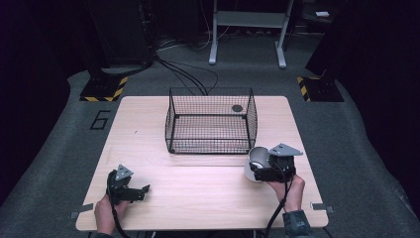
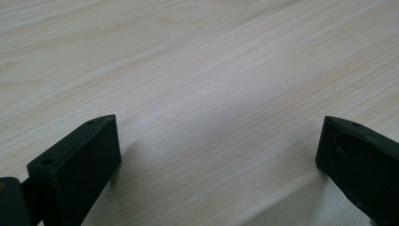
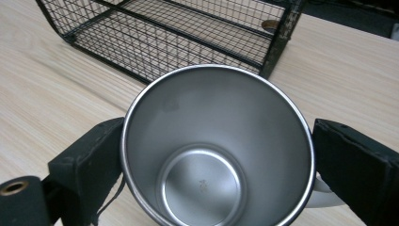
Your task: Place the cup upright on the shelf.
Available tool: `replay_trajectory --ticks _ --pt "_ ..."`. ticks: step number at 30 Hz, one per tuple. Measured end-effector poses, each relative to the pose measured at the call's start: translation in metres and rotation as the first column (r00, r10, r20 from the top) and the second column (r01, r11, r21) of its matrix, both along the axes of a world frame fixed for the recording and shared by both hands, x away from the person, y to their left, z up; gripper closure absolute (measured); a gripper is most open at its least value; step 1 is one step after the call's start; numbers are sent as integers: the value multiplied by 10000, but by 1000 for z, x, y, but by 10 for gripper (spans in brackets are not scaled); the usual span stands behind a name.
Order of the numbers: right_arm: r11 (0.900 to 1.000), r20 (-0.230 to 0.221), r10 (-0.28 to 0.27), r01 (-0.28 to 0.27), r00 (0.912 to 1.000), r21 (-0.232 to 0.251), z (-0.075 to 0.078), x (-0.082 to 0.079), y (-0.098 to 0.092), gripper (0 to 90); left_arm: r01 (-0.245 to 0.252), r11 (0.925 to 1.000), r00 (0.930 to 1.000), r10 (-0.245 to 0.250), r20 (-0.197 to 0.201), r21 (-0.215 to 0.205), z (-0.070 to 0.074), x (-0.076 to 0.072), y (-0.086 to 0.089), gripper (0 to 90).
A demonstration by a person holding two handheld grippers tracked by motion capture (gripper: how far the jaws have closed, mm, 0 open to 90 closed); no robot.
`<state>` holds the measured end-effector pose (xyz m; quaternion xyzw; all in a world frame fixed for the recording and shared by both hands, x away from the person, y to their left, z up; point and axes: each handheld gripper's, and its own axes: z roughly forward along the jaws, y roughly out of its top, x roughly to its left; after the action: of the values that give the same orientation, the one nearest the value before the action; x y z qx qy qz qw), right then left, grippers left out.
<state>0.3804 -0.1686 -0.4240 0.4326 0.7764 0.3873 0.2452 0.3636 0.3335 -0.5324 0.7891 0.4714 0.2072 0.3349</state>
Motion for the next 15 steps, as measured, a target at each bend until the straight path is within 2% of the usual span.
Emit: replay_trajectory --ticks 7,9,15 --pt "9993 9 361 -361 9993 -19 4 4 14 56 -13 10000 10000 13 4 -5 0 0 0 4" --pt "9989 27 476 -476 9989 -35 5 6 18 56 22 10000 9999 -22 -123 -25 1 0 0 4" --pt "9967 37 808 -807 9967 -95 7 11 29 55 -52 10000 10000 52 -11 -46 0 0 0 4"
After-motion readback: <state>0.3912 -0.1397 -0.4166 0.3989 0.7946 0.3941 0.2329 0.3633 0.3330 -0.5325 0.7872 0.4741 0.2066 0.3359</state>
